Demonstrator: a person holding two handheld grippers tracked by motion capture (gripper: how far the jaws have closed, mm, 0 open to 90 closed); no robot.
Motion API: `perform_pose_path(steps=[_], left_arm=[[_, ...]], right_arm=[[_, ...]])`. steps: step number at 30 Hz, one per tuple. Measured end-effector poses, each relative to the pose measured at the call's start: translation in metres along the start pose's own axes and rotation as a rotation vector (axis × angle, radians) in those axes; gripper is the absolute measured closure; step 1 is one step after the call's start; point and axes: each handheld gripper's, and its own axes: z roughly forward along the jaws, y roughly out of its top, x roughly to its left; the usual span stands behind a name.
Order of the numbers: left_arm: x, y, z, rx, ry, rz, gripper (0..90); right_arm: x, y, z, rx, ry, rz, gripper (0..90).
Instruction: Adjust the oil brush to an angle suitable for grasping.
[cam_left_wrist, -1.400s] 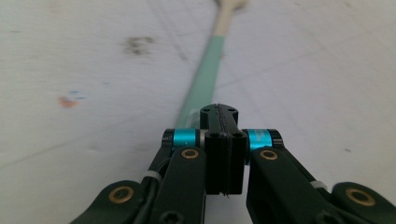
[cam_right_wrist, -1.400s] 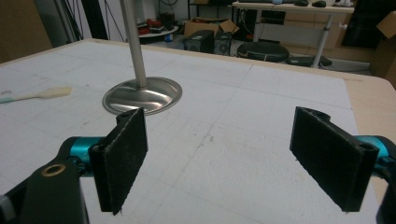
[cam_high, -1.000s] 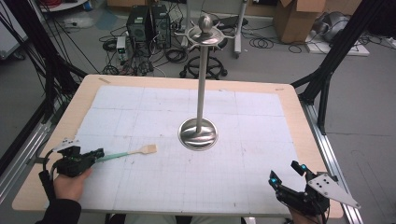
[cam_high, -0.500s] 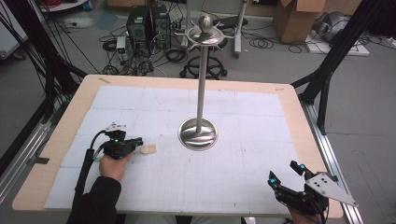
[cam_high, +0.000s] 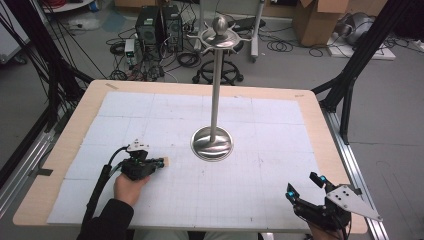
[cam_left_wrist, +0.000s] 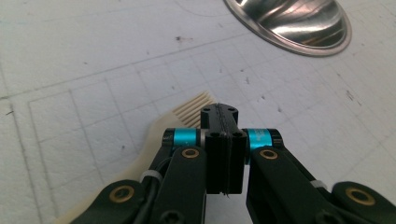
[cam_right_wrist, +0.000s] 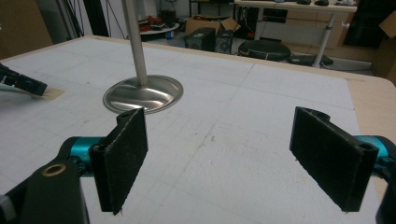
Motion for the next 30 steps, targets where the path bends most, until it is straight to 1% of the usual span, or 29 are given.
perform_pose_path(steps=[1,2,3,4,5,7,9,10,11,14,17,20,22,26,28,30], left_arm=[[0.003,0.001,-0.002,-0.029,0.022,-0.014,89.2],[0.007,0.003,-0.004,-0.048,0.046,-0.028,89.2],[0.012,0.004,-0.004,-0.062,0.064,-0.051,89.2],[0.017,0.006,-0.004,-0.064,0.075,-0.067,89.2],[0.021,0.007,-0.002,-0.055,0.085,-0.088,89.2],[0.027,0.008,0.003,-0.03,0.099,-0.113,89.4],[0.03,0.006,0.009,-0.004,0.103,-0.126,89.4],[0.029,0.005,0.011,0.009,0.092,-0.125,89.4],[0.027,0.005,0.012,0.007,0.093,-0.119,89.4],[0.02,0.003,0.012,0.028,0.052,-0.102,89.4],[0.013,0.001,0.009,0.055,0.014,-0.067,89.4],[0.003,-0.003,0.006,0.084,-0.027,-0.019,89.4],[-0.003,-0.008,0.002,0.094,-0.056,0.004,89.4],[-0.01,-0.019,-0.009,0.109,-0.111,0.026,89.4],[-0.014,-0.022,-0.015,0.13,-0.124,0.067,89.4],[-0.018,-0.026,-0.02,0.145,-0.14,0.087,89.4]], right_arm=[[0.0,0.0,0.0,0.002,0.0,-0.001,18.1],[0.0,0.0,0.0,0.001,0.001,-0.001,18.1],[0.0,0.0,0.0,0.003,0.001,-0.002,18.1],[0.0,0.0,0.0,0.005,0.001,-0.004,18.1],[0.0,0.0,0.001,0.004,0.001,-0.002,18.1],[0.0,0.0,0.002,0.003,0.004,-0.001,18.1],[0.0,-0.001,0.002,0.007,0.005,-0.001,18.2],[0.0,-0.001,0.002,0.009,0.005,-0.003,18.2],[0.0,-0.001,0.002,0.009,0.005,-0.003,18.2],[-0.001,-0.001,0.002,0.009,0.005,-0.001,18.2],[0.0,-0.001,0.002,0.01,0.007,0.0,18.2],[0.001,0.0,0.002,0.004,0.006,-0.001,18.2],[0.002,0.0,0.001,0.003,0.005,0.001,18.2],[0.001,0.0,0.0,0.0,0.002,0.002,18.2],[0.001,0.0,0.0,0.0,0.001,0.002,18.2],[0.001,0.0,0.001,0.004,0.003,0.002,18.2]])
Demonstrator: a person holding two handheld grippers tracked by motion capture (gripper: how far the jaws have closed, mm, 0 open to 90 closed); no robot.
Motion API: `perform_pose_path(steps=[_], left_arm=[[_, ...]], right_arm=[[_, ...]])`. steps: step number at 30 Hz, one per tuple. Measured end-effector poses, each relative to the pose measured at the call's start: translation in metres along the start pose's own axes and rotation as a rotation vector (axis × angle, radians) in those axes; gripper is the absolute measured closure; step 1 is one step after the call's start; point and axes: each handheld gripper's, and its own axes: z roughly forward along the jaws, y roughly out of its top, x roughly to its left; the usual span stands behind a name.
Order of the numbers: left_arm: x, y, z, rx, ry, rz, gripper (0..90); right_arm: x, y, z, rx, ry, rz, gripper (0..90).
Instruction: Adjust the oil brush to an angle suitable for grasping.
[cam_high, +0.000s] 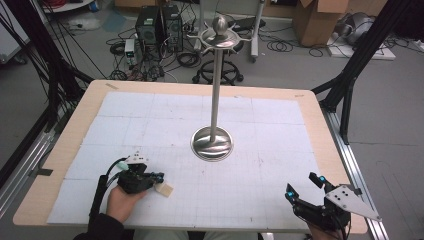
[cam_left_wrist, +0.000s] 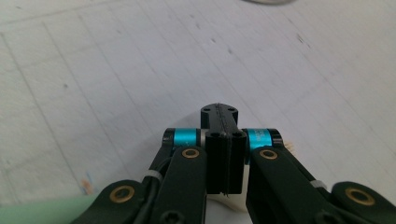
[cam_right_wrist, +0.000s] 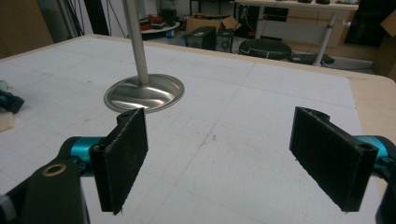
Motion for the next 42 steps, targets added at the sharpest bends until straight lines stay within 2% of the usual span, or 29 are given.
perform_pose_path(steps=[2,4,7,9,11,12,14,16,17,19,20,23,27,29,32,34,36,42], left_arm=[[-0.002,-0.005,-0.004,0.001,-0.015,-0.001,89.4],[-0.001,-0.011,-0.008,0.001,-0.032,-0.02,89.4],[0.0,-0.017,-0.019,0.003,-0.038,-0.026,89.4],[0.002,-0.022,-0.033,-0.043,-0.036,-0.038,89.2],[0.01,-0.03,-0.05,-0.106,-0.009,-0.093,89.1],[0.018,-0.032,-0.059,-0.129,0.016,-0.12,89.1],[0.038,-0.038,-0.073,-0.174,0.101,-0.187,89.1],[0.058,-0.045,-0.081,-0.201,0.2,-0.242,88.8],[0.066,-0.047,-0.083,-0.205,0.234,-0.269,88.4],[0.076,-0.051,-0.084,-0.208,0.277,-0.307,88.4],[0.079,-0.051,-0.083,-0.2,0.286,-0.312,88.4],[0.081,-0.045,-0.072,-0.168,0.304,-0.306,87.2],[0.078,-0.032,-0.06,-0.131,0.324,-0.264,86.6],[0.077,-0.025,-0.052,-0.128,0.322,-0.258,86.6],[0.071,-0.014,-0.041,-0.116,0.339,-0.218,88.9],[0.067,-0.007,-0.032,-0.109,0.299,-0.219,89.0],[0.061,0.002,-0.022,-0.118,0.276,-0.211,89.0],[0.034,0.029,0.013,-0.084,0.208,-0.149,89.0]], right_arm=[[0.0,0.0,0.0,-0.002,0.0,-0.001,18.3],[0.0,0.0,-0.001,0.0,0.0,0.0,18.3],[0.0,0.0,-0.001,-0.002,-0.002,-0.001,18.3],[-0.001,0.0,-0.001,-0.002,-0.003,-0.004,18.3],[-0.001,0.0,-0.002,-0.004,-0.007,0.001,18.3],[-0.001,0.0,-0.002,-0.007,-0.008,0.006,18.2],[-0.001,0.0,-0.002,-0.007,-0.007,0.008,18.3],[-0.001,0.0,-0.003,-0.006,-0.006,0.005,18.3],[0.0,0.0,-0.002,-0.011,-0.006,0.008,18.3],[0.0,0.001,-0.002,-0.006,-0.005,0.004,18.4],[-0.001,0.001,-0.002,-0.005,-0.004,0.003,18.4],[-0.001,0.0,-0.001,-0.002,-0.005,0.005,18.4],[-0.001,0.0,-0.001,0.001,-0.006,0.003,18.4],[-0.001,0.0,-0.001,0.001,-0.007,0.006,18.4],[-0.001,0.0,-0.001,0.005,-0.008,0.006,18.4],[-0.001,0.0,0.0,0.007,-0.008,0.007,18.4],[-0.002,-0.001,0.0,0.008,-0.008,0.007,18.4],[-0.002,-0.001,0.0,0.011,-0.004,0.004,18.4]])
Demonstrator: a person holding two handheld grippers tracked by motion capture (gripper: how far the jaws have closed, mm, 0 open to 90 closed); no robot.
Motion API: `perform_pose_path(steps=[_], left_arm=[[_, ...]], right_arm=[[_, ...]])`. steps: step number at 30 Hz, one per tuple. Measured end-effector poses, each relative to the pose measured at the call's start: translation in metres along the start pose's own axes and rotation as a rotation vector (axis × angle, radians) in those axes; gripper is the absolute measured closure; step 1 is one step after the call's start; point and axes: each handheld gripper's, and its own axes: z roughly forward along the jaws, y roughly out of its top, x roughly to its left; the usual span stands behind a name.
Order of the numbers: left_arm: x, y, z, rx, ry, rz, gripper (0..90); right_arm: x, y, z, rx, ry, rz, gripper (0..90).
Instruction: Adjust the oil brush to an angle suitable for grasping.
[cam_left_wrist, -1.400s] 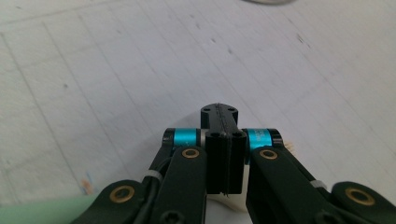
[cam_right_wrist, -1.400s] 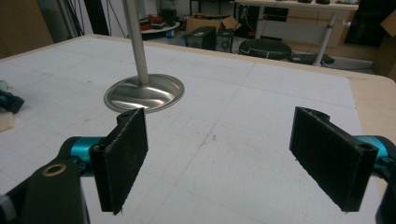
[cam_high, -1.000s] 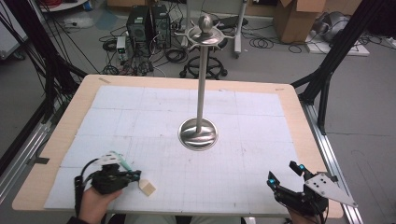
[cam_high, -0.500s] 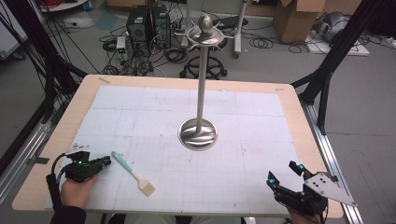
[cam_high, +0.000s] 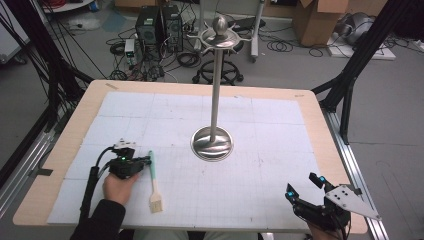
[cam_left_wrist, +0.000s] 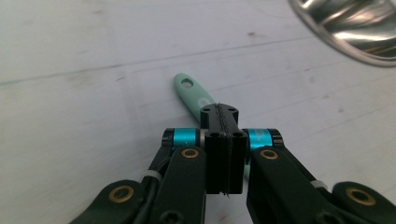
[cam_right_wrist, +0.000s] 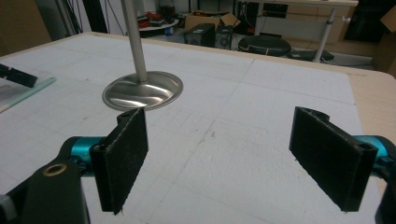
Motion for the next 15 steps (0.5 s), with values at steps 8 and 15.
perform_pose_path(steps=[8,15], left_arm=[[-0.039,0.001,-0.003,-0.024,-0.128,0.09,89.0],[-0.051,-0.028,-0.023,-0.003,-0.216,0.126,89.0]], right_arm=[[-0.002,0.0,-0.002,-0.006,-0.001,0.009,18.4],[0.0,0.0,-0.002,-0.004,0.001,0.002,18.5]])
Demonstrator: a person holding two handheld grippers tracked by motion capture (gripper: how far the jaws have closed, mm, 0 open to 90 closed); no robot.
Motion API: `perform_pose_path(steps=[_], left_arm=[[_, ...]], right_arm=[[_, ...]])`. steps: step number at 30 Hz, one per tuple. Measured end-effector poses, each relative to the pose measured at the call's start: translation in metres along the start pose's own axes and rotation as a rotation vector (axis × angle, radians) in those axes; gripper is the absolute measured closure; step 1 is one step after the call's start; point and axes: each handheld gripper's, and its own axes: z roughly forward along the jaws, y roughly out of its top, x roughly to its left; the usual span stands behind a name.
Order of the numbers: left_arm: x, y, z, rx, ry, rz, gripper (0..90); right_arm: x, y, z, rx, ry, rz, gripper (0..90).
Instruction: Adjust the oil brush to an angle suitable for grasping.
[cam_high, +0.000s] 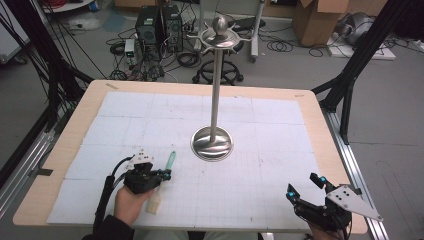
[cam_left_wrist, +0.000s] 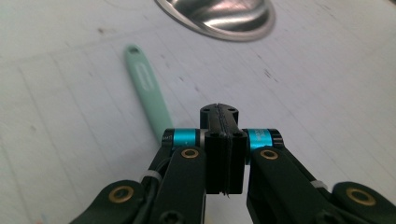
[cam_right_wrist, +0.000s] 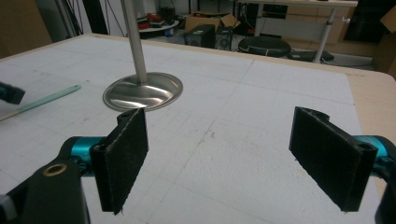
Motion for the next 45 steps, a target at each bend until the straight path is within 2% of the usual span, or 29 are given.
perform_pose_path(steps=[1,6,7,9,11,14,17,20,28,30,32,35,38,40,41,43,45], left_arm=[[-0.003,-0.004,-0.001,0.009,0.0,0.012,88.9],[-0.007,-0.021,0.0,0.046,0.012,0.019,88.6],[-0.007,-0.024,-0.001,0.03,0.013,0.018,88.4],[-0.007,-0.025,-0.003,0.033,0.02,0.006,88.3],[-0.006,-0.025,-0.007,0.043,0.039,0.015,88.4],[0.002,-0.027,-0.015,0.047,0.073,0.017,88.6],[0.015,-0.029,-0.023,0.035,0.097,-0.027,88.6],[0.025,-0.03,-0.029,0.034,0.12,-0.043,88.6],[0.037,-0.032,-0.039,0.036,0.157,-0.059,88.4],[0.04,-0.031,-0.044,0.024,0.148,-0.072,85.4],[0.043,-0.029,-0.051,-0.016,0.117,-0.085,79.1],[0.048,-0.026,-0.065,-0.113,0.075,-0.082,61.3],[0.05,-0.023,-0.082,-0.275,0.008,-0.045,41.5],[0.048,-0.02,-0.094,-0.371,0.003,-0.016,28.0],[0.046,-0.019,-0.099,-0.42,0.007,-0.007,24.0],[0.045,-0.019,-0.109,-0.504,0.012,0.026,20.9],[0.044,-0.02,-0.116,-0.559,0.005,0.052,17.9]], right_arm=[[0.0,0.0,0.0,-0.002,0.001,0.001,18.5],[0.001,0.0,0.002,0.002,0.0,-0.002,18.5],[0.001,0.0,0.002,0.003,0.001,-0.003,18.5],[0.001,0.0,0.001,0.005,0.0,-0.003,18.5],[0.001,0.0,0.002,0.003,-0.002,0.003,18.6],[0.001,0.0,0.001,0.005,0.0,-0.002,18.6],[0.001,0.0,0.001,0.004,-0.001,0.004,18.6],[0.001,0.0,0.002,0.002,0.001,0.0,18.6],[0.001,0.0,0.001,0.0,-0.001,0.002,18.6],[0.0,0.0,0.001,0.001,0.0,0.004,18.6],[0.001,0.0,0.001,0.0,0.002,0.006,18.6],[0.001,0.0,0.002,0.001,0.002,0.005,18.6],[0.001,-0.001,0.002,-0.002,0.004,0.005,18.6],[0.002,0.0,0.002,0.001,0.006,0.005,18.6],[0.002,-0.001,0.001,0.002,0.009,0.006,18.5],[0.002,-0.001,0.001,-0.004,0.009,0.002,18.5],[0.002,0.0,0.001,-0.001,0.012,0.0,18.5]])
